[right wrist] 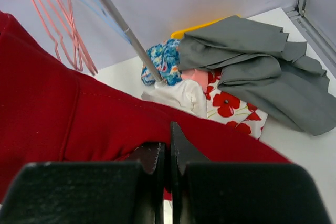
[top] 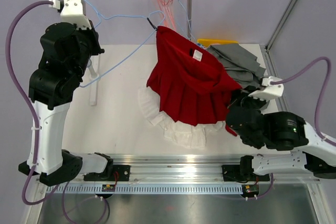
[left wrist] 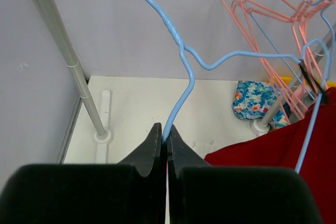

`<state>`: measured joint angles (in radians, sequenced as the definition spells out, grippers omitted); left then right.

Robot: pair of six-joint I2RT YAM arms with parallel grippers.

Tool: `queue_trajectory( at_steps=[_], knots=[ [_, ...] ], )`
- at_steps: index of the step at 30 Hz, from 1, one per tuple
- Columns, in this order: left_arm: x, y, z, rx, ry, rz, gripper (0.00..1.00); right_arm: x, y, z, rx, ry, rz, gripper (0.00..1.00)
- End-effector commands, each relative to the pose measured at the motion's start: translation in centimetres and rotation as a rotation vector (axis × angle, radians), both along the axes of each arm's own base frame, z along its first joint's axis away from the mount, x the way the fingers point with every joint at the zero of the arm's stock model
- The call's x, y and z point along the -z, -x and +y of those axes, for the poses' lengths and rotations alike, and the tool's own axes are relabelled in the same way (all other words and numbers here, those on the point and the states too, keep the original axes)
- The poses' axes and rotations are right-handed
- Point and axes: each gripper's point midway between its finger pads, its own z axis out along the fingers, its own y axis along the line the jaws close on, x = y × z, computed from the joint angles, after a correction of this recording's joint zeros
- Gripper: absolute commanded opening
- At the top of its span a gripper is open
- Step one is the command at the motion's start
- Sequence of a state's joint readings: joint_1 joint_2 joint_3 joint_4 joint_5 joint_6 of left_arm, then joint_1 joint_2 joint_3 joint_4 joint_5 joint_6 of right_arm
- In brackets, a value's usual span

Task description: Remove the skirt from the hanger

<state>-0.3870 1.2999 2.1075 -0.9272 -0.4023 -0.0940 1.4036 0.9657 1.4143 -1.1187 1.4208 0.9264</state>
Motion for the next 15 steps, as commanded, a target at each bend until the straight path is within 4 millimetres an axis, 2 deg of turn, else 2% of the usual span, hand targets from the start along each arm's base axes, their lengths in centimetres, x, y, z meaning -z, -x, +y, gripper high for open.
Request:
queue_trajectory(
  at_steps=[1,2,3,5,6,7,8,9,10,11,12,13,14,15],
  knots=[
    [-6.2,0.0,1.1,-0.057,0.094,-0.207,0.0,-2.8,-0.2,-6.2,0.202,0.193,-0.169,0.0],
    [-7.4,0.8,1.0,-0.034,0.119,-0.234,0.0,-1.9,-0.2,-5.7,0.188,0.232,-0.145,0.0],
    [-7.4,0.7,0.5,-0.009,0.129,-0.224,0.0,-1.5,-0.5,-4.3,0.182,0.203,-0.13,0.0],
    [-7.3,2.0,-0.9,0.086,0.158,-0.19,0.0,0.7,-0.7,-2.3,0.144,0.353,-0.072,0.0],
    [-6.3,2.2,-1.5,0.115,0.156,-0.158,0.0,1.1,-0.9,-1.0,0.132,0.329,-0.061,0.0],
    [-5.6,3.6,-2.4,0.198,0.151,-0.131,0.0,2.0,-1.0,0.3,0.101,0.352,-0.037,0.0],
    [-3.3,3.4,-3.4,0.243,0.127,-0.061,0.0,2.3,-1.1,0.8,0.094,0.343,-0.031,0.0],
    [-2.2,4.2,-4.1,0.297,0.116,-0.028,0.0,2.7,-1.2,1.6,0.087,0.341,-0.026,0.0],
    [-1.0,6.2,-4.8,0.376,0.104,0.017,0.0,2.7,-1.3,2.0,0.085,0.328,-0.024,0.0],
    [0.2,7.2,-5.4,0.42,0.103,0.054,0.0,2.6,-1.3,2.3,0.087,0.324,-0.026,0.0],
    [2.5,7.7,-5.8,0.445,0.097,0.12,0.0,2.4,-1.4,2.8,0.09,0.298,-0.033,0.0],
    [4.1,9.0,-6.5,0.514,0.086,0.171,0.0,2.3,-1.5,3.2,0.09,0.326,-0.033,0.0],
    [4.0,11.8,-6.2,0.559,0.088,0.136,0.0,2.3,-1.6,3.4,0.09,0.328,-0.035,0.0],
    [4.6,12.7,-6.3,0.587,0.082,0.138,0.0,2.0,-1.7,4.2,0.09,0.29,-0.04,0.0]
  ],
)
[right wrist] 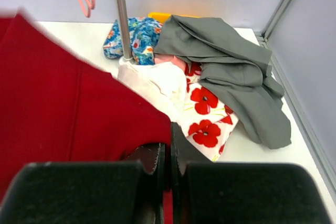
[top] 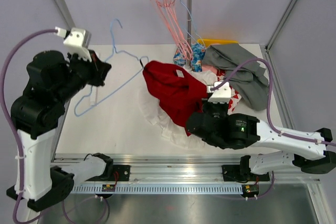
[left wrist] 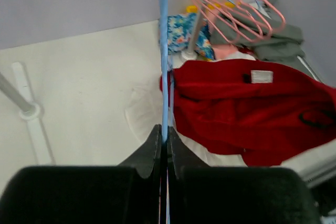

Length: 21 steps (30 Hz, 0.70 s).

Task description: Remove the skirt from the hanger

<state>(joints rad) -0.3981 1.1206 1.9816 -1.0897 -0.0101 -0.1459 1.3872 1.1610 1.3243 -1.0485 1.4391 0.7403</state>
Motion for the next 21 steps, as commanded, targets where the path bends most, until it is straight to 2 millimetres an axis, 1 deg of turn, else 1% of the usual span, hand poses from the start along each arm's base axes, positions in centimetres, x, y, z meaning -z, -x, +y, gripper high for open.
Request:
queue_trajectory(
  at_steps=[1,2,3,4,5,6,7,8,9,10,11,12,13,14,15,16,17,18,19,20,21],
  knots=[
    [2.8,6.1,-2.3,0.266,0.014,0.033,0.0,-3.0,-0.5,0.1,0.056,-0.059,-0.086,0.0],
    [2.9,8.0,-2.4,0.312,0.023,0.017,0.0,-2.7,-0.6,0.6,0.048,-0.034,-0.079,0.0],
    [3.6,8.9,-2.8,0.353,0.029,0.031,0.0,-3.2,-1.0,1.8,0.046,-0.102,-0.088,0.0],
    [4.9,10.1,-3.8,0.43,0.046,0.075,0.0,-3.2,-1.2,2.5,-0.004,0.001,-0.065,0.0],
    [5.5,11.1,-4.5,0.488,0.063,0.098,0.0,-2.5,-1.4,3.4,-0.041,0.027,-0.06,0.0],
    [5.6,12.5,-4.7,0.535,0.081,0.091,0.0,-3.5,-1.7,4.5,-0.073,-0.063,-0.087,0.0],
    [5.8,13.6,-5.1,0.586,0.104,0.105,0.0,-3.6,-2.0,5.0,-0.109,-0.018,-0.088,0.0],
    [6.9,13.8,-5.3,0.599,0.103,0.134,0.0,-4.0,-2.3,5.1,-0.108,-0.033,-0.094,0.0],
    [7.2,14.5,-5.1,0.61,0.106,0.134,0.0,-3.7,-2.8,5.3,-0.107,0.004,-0.079,0.0],
    [8.0,14.5,-5.0,0.605,0.098,0.149,0.0,-5.0,-4.1,4.6,-0.079,-0.044,-0.079,0.0],
    [9.3,14.4,-5.0,0.598,0.085,0.18,0.0,-5.0,-4.9,4.2,-0.07,-0.019,-0.066,0.0],
    [10.2,14.3,-4.9,0.592,0.069,0.206,0.0,-4.3,-5.8,4.2,-0.063,0.003,-0.04,0.0],
    [11.0,13.7,-4.5,0.553,0.05,0.228,0.01,-4.9,-6.8,3.9,-0.058,-0.029,-0.035,0.0],
    [12.0,13.2,-4.4,0.529,0.035,0.257,0.01,-4.9,-8.6,2.0,0.01,-0.028,-0.027,0.0],
    [12.7,12.8,-4.2,0.504,0.023,0.289,0.0,-4.0,-9.8,1.1,0.032,0.003,0.009,0.0],
    [13.3,11.9,-4.1,0.467,0.007,0.315,0.0,-4.5,-10.7,-0.1,0.077,-0.057,0.012,0.0],
    [13.7,11.5,-4.1,0.449,-0.002,0.338,0.0,-4.1,-12.7,-3.5,0.177,-0.071,0.033,0.0],
    [14.0,11.2,-4.0,0.434,-0.01,0.352,0.0,-2.9,-13.3,-4.8,0.21,-0.054,0.078,0.0],
    [13.9,10.9,-4.0,0.422,-0.017,0.352,0.0,-2.4,-13.8,-5.8,0.24,-0.077,0.088,0.0],
    [13.9,10.4,-4.2,0.42,-0.024,0.364,0.0,-1.9,-14.1,-7.2,0.28,-0.069,0.094,0.0],
    [13.2,10.3,-4.1,0.418,-0.026,0.349,0.0,-2.0,-14.4,-8.9,0.342,-0.069,0.075,0.0]
  ],
)
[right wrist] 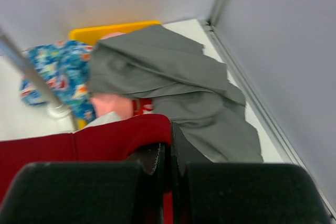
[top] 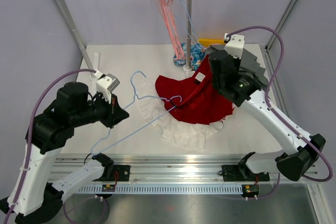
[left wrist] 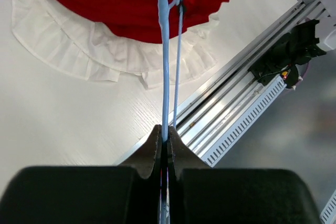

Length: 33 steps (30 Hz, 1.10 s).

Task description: Remove the skirt from the hanger

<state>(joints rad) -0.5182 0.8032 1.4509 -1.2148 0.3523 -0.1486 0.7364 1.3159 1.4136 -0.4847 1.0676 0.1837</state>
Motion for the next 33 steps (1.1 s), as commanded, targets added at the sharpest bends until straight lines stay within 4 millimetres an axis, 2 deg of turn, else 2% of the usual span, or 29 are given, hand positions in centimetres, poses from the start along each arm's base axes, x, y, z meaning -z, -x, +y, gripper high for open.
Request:
queue_trajectory(
  at_steps=[1,2,3,5,7,9,10,11,12,13,15,16,18,19,20,21,22,23,24,25,26,27,28,30,31,32,33],
  knots=[
    [-1.1,-1.3,0.0,-0.038,-0.02,-0.021,0.0,0.4,-0.3,-4.1,0.114,-0.055,-0.004,0.0],
    [-1.0,-1.6,-0.2,-0.034,-0.028,-0.013,0.0,0.9,-0.4,-4.9,0.136,-0.057,0.006,0.0],
    [-1.2,-1.7,-0.3,-0.03,-0.033,-0.017,0.0,1.2,-0.5,-7.0,0.187,-0.069,0.008,0.0],
    [-1.6,-1.2,-1.0,0.015,-0.025,-0.018,0.0,2.9,-1.0,-7.9,0.186,-0.103,0.041,0.0],
    [-1.7,-0.9,-1.7,0.055,-0.018,-0.006,0.0,3.9,-1.8,-9.9,0.225,-0.114,0.063,0.0],
    [-0.9,-0.5,-2.1,0.083,-0.037,0.013,0.0,4.6,-3.2,-11.0,0.24,-0.125,0.073,0.0],
    [-0.4,-0.7,-2.0,0.08,-0.055,0.018,0.0,3.9,-4.0,-12.9,0.286,-0.145,0.055,0.0],
    [0.7,-0.5,-2.3,0.099,-0.081,0.044,0.0,3.5,-4.6,-13.8,0.305,-0.158,0.048,0.0],
    [1.5,-0.5,-2.5,0.099,-0.1,0.066,0.0,5.0,-5.6,-14.2,0.318,-0.164,0.11,0.0],
    [2.5,-0.8,-2.9,0.101,-0.145,0.085,0.0,3.0,-6.5,-16.1,0.369,-0.237,0.055,0.0],
    [3.7,-1.1,-3.2,0.097,-0.2,0.108,0.0,3.3,-8.3,-16.6,0.38,-0.26,0.067,0.0],
    [4.7,-2.2,-3.0,0.057,-0.266,0.108,0.0,1.5,-9.1,-16.7,0.377,-0.276,0.021,0.0],
    [6.3,-3.1,-2.5,-0.007,-0.361,0.142,0.0,0.8,-10.8,-17.1,0.386,-0.26,0.003,0.0],
    [7.7,-3.2,-3.2,0.004,-0.43,0.178,0.0,-1.2,-11.5,-17.3,0.383,-0.272,-0.044,0.0],
    [8.6,-3.0,-3.2,0.008,-0.476,0.197,0.0,-1.4,-12.0,-18.2,0.396,-0.277,-0.04,0.0],
    [9.7,-2.3,-3.0,0.006,-0.529,0.227,0.0,-0.1,-13.5,-18.4,0.392,-0.28,-0.004,0.0],
    [10.1,-2.0,-3.3,0.015,-0.57,0.208,0.0,-2.2,-14.2,-18.7,0.389,-0.301,-0.05,0.0],
    [10.3,-1.7,-3.5,0.017,-0.572,0.21,0.0,-2.3,-14.8,-19.1,0.394,-0.308,-0.047,0.0],
    [10.2,-1.4,-4.3,0.017,-0.54,0.21,0.0,-0.6,-16.0,-19.5,0.399,-0.304,-0.001,0.0],
    [10.3,-0.2,-5.1,0.064,-0.531,0.207,0.0,-1.9,-16.5,-19.6,0.393,-0.307,-0.03,0.0],
    [10.2,0.3,-5.3,0.069,-0.513,0.201,0.0,-1.9,-17.0,-19.6,0.388,-0.304,-0.033,0.0],
    [10.6,0.8,-5.4,0.051,-0.515,0.215,0.0,-1.1,-17.9,-19.6,0.385,-0.293,-0.014,0.0],
    [11.6,1.5,-5.0,0.057,-0.556,0.222,0.0,-2.0,-18.3,-19.7,0.381,-0.297,-0.039,0.0],
    [13.0,2.1,-4.3,0.027,-0.596,0.239,0.0,-1.1,-19.3,-19.7,0.377,-0.292,-0.019,0.0],
    [13.7,2.9,-4.5,0.05,-0.605,0.236,0.0,-1.9,-19.6,-19.9,0.375,-0.298,-0.042,0.0],
    [15.1,3.8,-5.1,0.059,-0.584,0.263,0.0,-1.2,-20.1,-19.9,0.371,-0.297,-0.028,0.0],
    [16.1,5.0,-5.3,0.088,-0.587,0.291,0.0,-1.4,-20.4,-19.9,0.367,-0.298,-0.033,0.0]
  ],
)
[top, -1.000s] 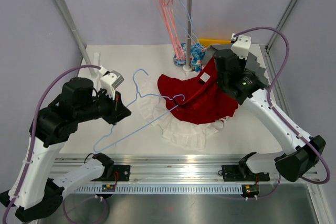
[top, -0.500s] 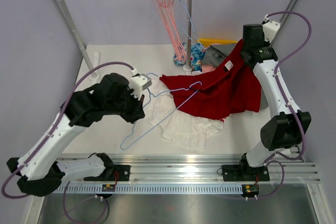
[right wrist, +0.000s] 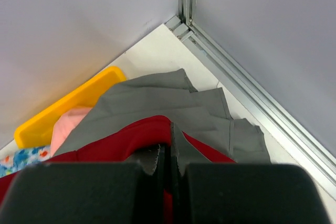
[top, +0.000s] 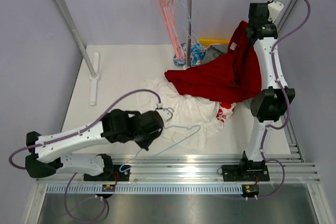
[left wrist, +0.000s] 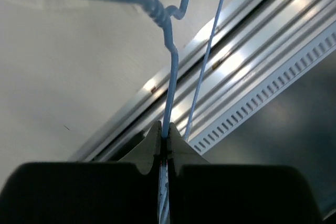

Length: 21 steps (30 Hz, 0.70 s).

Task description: Remove the skirt from the hanger

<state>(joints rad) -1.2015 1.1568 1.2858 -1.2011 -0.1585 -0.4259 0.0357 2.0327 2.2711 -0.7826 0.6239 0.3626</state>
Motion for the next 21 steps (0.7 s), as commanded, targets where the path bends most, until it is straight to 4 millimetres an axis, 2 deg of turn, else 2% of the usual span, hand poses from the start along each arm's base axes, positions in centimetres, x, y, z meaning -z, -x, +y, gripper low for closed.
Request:
queue_trajectory(
  at_steps=[1,2,3,4,6,8,9,10,11,12,13,14,15,16,18,19,20,21],
  knots=[
    [4.1,4.6,1.6,0.02,-0.103,0.093,0.0,-5.6,-1.3,-1.6,0.029,0.008,-0.179,0.0],
    [5.9,5.6,2.3,0.027,-0.147,0.117,0.0,-5.9,-1.5,-1.7,0.027,0.014,-0.187,0.0],
    [6.3,6.4,2.5,-0.009,-0.147,0.123,0.0,-5.6,-1.9,-1.7,0.021,0.022,-0.177,0.0],
    [6.5,7.6,2.6,0.016,-0.147,0.123,0.0,-6.6,-1.9,-1.6,0.016,0.023,-0.202,0.0],
    [6.2,7.9,2.6,-0.034,-0.112,0.116,0.0,-6.7,-2.2,-1.4,0.0,0.018,-0.205,0.0],
    [4.9,7.5,3.0,-0.069,-0.084,0.082,0.0,-7.3,-2.6,-0.6,-0.042,-0.009,-0.231,0.0],
    [3.3,6.4,2.7,-0.113,-0.043,0.029,0.0,-7.6,-3.1,1.2,-0.143,-0.055,-0.246,0.0],
    [2.5,5.8,2.7,-0.132,-0.031,0.004,0.0,-7.1,-3.6,2.6,-0.224,-0.082,-0.237,0.0],
    [1.6,5.4,2.7,-0.14,-0.017,-0.018,0.0,-7.4,-4.1,4.2,-0.312,-0.106,-0.258,0.0],
    [-1.7,4.0,1.8,-0.17,0.059,-0.09,0.0,-7.4,-4.1,7.1,-0.472,-0.164,-0.256,0.03],
    [-3.1,3.2,1.7,-0.19,0.08,-0.126,0.0,-6.7,-4.0,8.3,-0.536,-0.194,-0.235,0.12],
    [-4.3,2.4,1.5,-0.2,0.069,-0.157,0.0,-5.5,-3.5,8.9,-0.557,-0.22,-0.186,0.39],
    [-6.0,0.9,1.8,-0.227,0.075,-0.235,0.0,-4.6,-3.1,10.2,-0.615,-0.266,-0.15,0.86],
    [-9.1,-0.3,1.6,-0.264,0.141,-0.264,0.0,-3.1,-2.5,10.9,-0.625,-0.294,-0.102,0.99],
    [-11.2,-2.6,2.2,-0.283,0.09,-0.371,0.0,0.6,-0.5,12.1,-0.617,-0.318,0.017,0.99],
    [-14.1,-4.1,2.6,-0.34,0.141,-0.399,0.0,1.6,0.3,12.4,-0.607,-0.311,0.043,0.99],
    [-15.0,-4.9,3.4,-0.333,0.109,-0.433,0.0,-0.6,1.5,12.3,-0.599,-0.281,-0.021,1.0],
    [-16.2,-5.8,3.3,-0.342,0.103,-0.469,0.0,3.2,2.8,12.5,-0.591,-0.304,0.054,0.99]
  ],
)
